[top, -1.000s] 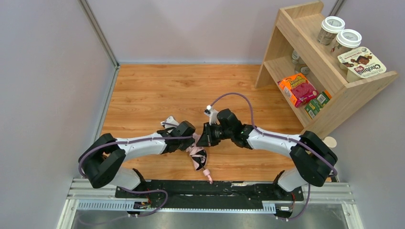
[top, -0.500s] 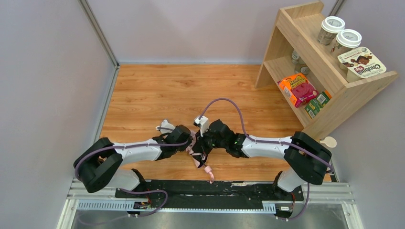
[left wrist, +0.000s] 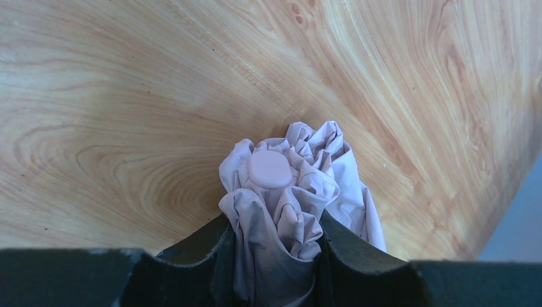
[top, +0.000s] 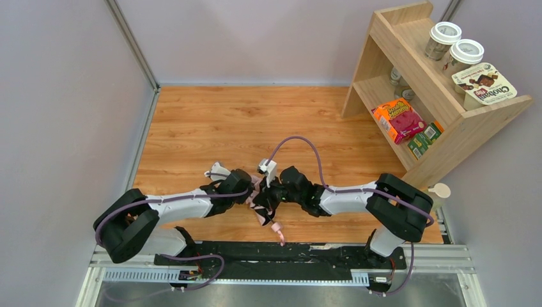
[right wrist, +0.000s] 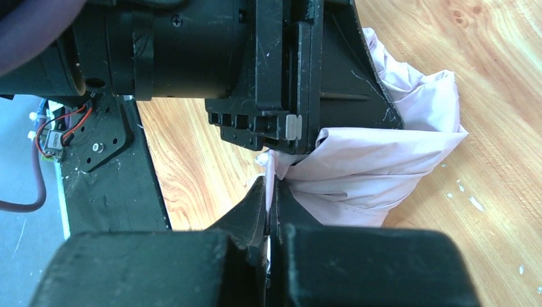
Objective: Put away the umbrella
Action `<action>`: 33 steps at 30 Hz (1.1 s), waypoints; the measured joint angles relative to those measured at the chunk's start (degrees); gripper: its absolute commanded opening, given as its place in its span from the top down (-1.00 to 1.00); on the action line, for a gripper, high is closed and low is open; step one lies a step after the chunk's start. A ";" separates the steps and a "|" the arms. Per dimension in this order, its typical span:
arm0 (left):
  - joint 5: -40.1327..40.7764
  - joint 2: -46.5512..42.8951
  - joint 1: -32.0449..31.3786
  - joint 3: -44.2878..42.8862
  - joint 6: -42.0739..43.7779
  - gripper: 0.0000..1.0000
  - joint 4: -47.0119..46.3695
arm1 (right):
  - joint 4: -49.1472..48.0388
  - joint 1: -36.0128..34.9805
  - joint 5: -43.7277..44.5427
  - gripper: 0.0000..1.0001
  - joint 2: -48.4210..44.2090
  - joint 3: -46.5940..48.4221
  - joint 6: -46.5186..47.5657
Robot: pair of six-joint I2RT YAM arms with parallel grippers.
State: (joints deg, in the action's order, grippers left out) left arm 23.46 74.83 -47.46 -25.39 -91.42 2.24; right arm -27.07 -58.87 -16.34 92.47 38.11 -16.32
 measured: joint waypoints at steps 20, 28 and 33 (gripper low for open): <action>-2.99 10.58 2.71 -10.75 2.97 1.00 8.02 | -13.42 -3.63 18.95 1.00 5.66 -3.85 -6.88; -3.13 10.80 2.62 -9.44 1.22 1.00 3.91 | -29.31 -3.87 23.74 1.00 8.70 -10.60 -14.99; -3.63 11.74 2.58 -12.50 0.48 1.00 7.32 | -32.39 -3.15 23.04 1.00 7.28 -13.94 -17.57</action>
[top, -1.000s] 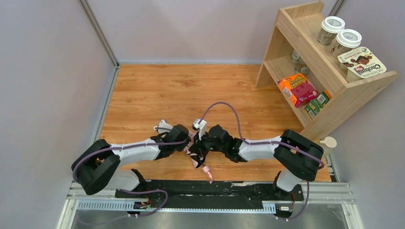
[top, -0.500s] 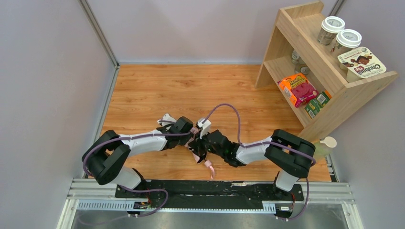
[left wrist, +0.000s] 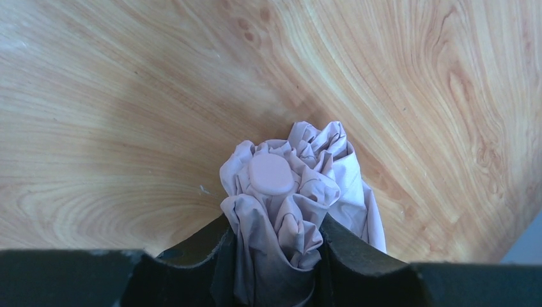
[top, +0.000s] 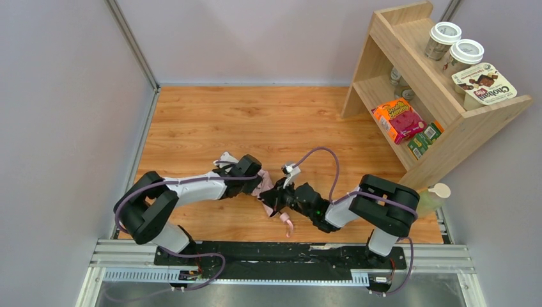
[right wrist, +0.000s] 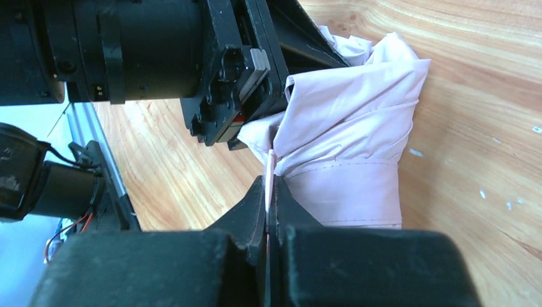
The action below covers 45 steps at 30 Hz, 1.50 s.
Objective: Put away the umbrella
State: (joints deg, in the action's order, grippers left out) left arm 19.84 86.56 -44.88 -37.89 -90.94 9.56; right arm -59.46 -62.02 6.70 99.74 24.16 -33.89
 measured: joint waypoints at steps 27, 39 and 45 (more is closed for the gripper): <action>-12.52 10.86 6.43 -21.22 12.85 1.00 30.71 | 44.39 -15.78 25.24 1.00 5.29 26.82 23.41; -17.81 18.73 8.57 -32.87 22.25 1.00 43.19 | 62.79 -17.42 31.67 1.00 9.86 38.42 34.36; -17.75 21.35 8.61 -37.66 26.84 1.00 47.71 | 69.70 -18.18 33.88 0.99 13.00 44.24 41.00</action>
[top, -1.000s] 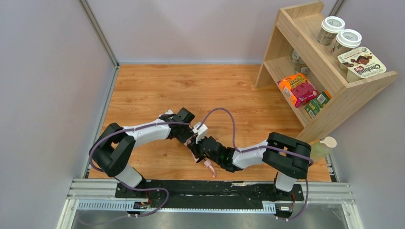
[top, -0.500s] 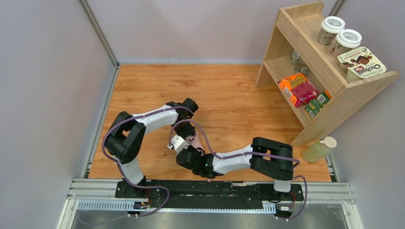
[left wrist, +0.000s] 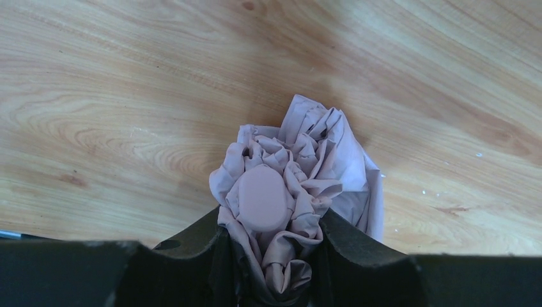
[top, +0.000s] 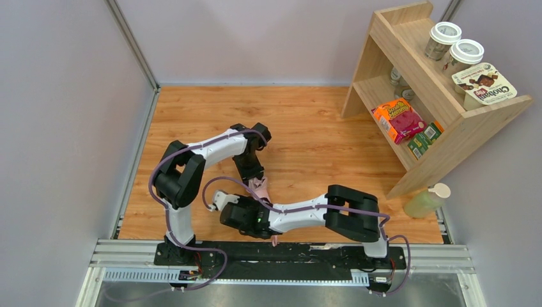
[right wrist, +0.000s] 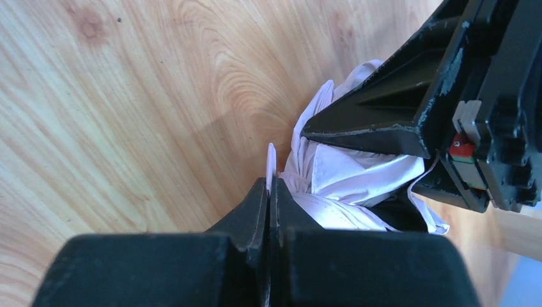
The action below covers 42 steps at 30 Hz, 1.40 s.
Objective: Put away the umbrella
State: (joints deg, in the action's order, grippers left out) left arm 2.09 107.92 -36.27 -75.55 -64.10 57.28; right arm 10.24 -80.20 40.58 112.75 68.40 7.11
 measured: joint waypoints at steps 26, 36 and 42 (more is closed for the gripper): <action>5.42 1.49 -3.52 -4.22 2.58 1.00 1.05 | 17.35 3.91 -0.83 0.27 11.76 16.61 14.32; 8.09 1.38 -3.93 -5.68 4.33 1.00 2.73 | 22.25 6.54 -11.93 -0.24 10.82 20.83 14.40; 8.59 1.36 -3.98 -6.51 5.73 1.00 5.55 | 22.29 7.39 -23.91 -0.50 7.69 20.20 13.53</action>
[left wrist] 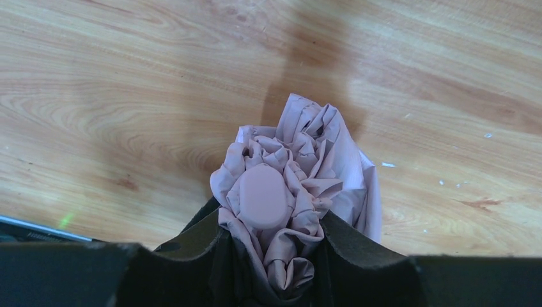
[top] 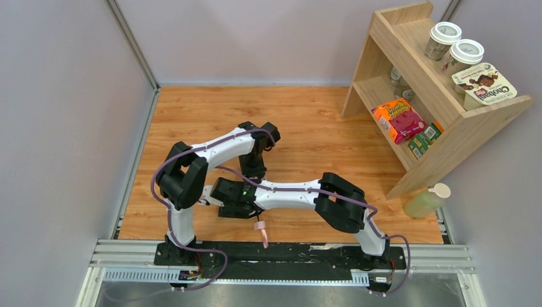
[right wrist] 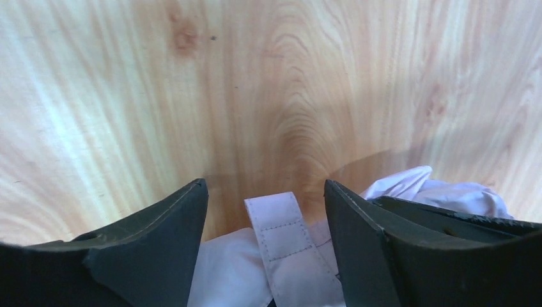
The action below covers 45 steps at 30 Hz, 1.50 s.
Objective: Put away the umbrella
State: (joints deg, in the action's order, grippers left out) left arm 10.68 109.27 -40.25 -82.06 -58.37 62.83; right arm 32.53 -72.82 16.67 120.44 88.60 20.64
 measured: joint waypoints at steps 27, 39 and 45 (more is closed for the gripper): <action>2.82 -32.54 3.74 14.40 5.68 1.00 -7.06 | -6.69 0.92 -2.40 -0.99 -54.18 -32.92 -12.37; 16.26 -46.25 3.87 44.63 41.53 1.00 -71.84 | -2.84 9.22 6.38 -1.00 -78.68 -34.62 -28.39; 15.32 -36.11 3.80 48.57 56.89 1.00 -102.84 | 0.52 11.04 6.80 -1.00 -80.91 -34.62 -30.14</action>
State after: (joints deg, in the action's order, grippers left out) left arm 26.00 73.17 -36.45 -33.50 -1.48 -40.01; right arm 33.06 -61.78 23.46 39.53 53.98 -9.50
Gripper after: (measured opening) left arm 0.407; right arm 0.998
